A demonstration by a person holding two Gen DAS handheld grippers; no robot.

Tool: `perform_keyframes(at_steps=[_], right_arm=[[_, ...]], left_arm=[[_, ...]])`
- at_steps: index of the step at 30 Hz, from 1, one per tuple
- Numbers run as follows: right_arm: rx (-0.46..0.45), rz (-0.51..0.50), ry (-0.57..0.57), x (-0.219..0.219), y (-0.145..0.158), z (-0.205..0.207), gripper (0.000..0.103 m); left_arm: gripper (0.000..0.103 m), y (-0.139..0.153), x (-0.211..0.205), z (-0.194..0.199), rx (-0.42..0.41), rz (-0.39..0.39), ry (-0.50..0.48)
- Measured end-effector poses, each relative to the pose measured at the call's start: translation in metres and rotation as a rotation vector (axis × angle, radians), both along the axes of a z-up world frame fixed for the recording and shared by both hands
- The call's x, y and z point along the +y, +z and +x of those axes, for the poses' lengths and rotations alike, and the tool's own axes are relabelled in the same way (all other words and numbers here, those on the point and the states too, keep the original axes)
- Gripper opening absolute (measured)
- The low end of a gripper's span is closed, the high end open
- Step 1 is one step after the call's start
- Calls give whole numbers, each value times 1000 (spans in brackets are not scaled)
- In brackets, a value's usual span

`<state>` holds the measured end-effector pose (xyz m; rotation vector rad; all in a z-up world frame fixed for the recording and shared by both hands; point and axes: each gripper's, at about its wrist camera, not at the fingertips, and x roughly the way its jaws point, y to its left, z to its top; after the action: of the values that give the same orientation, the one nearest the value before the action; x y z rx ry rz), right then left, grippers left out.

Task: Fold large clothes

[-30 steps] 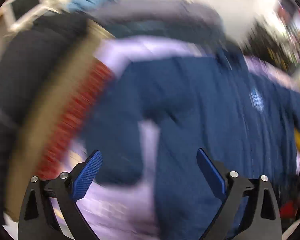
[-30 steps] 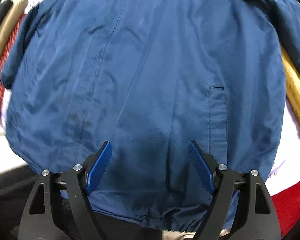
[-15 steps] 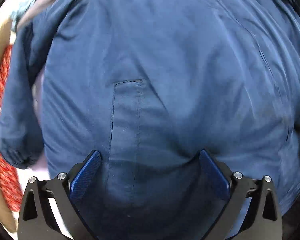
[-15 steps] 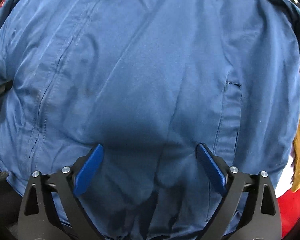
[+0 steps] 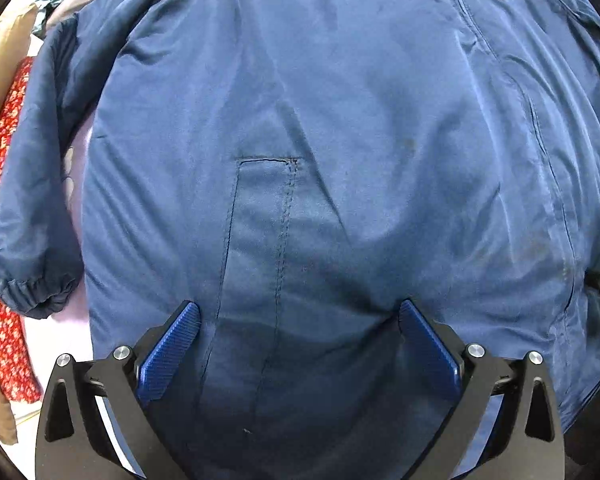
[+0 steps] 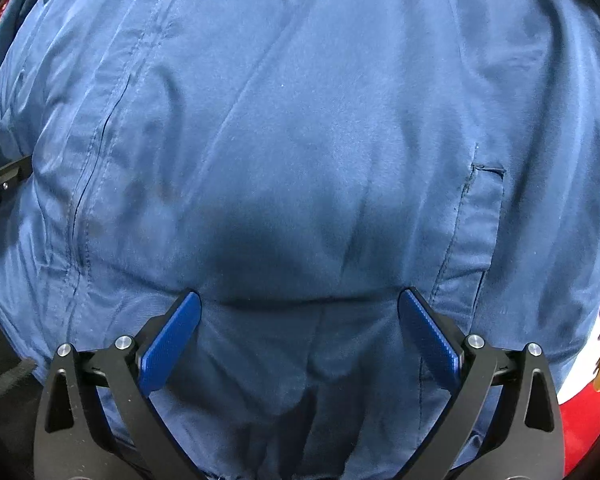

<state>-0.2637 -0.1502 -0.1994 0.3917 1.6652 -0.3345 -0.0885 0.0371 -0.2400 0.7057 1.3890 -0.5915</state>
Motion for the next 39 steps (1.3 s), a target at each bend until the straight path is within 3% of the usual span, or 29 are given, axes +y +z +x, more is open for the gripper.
perform_keyframes(at_steps=[3, 6, 11, 15, 21, 28, 34, 37, 39], right_arm=[[-140, -39, -76, -24, 28, -3, 98], [-249, -100, -250, -75, 60, -23, 98], [-357, -183, -524, -160, 95, -68, 98], [-440, -263, -673, -204, 128, -104, 98], [-460, -361, -822, -251, 147, -153, 97], [-491, -431, -1092, -307, 164, -231, 96], [-526, -381, -1256, -338, 151, -273, 82], [-542, -380, -1260, -347, 150, -280, 78], [-538, -395, -1244, -347, 155, -286, 68]], left_arm=[[96, 20, -9, -2, -45, -18, 23], [96, 31, -12, -3, -78, -46, 48], [96, 45, -14, 2, -115, -35, 39], [96, 54, -23, 7, -120, -37, 63], [96, 63, -32, 1, -116, -23, 77], [96, 72, -46, -12, -132, -24, 76], [96, 80, -63, -35, -128, -12, 70], [96, 80, -70, -45, -130, 5, 57], [96, 79, -74, -51, -126, 16, 54]])
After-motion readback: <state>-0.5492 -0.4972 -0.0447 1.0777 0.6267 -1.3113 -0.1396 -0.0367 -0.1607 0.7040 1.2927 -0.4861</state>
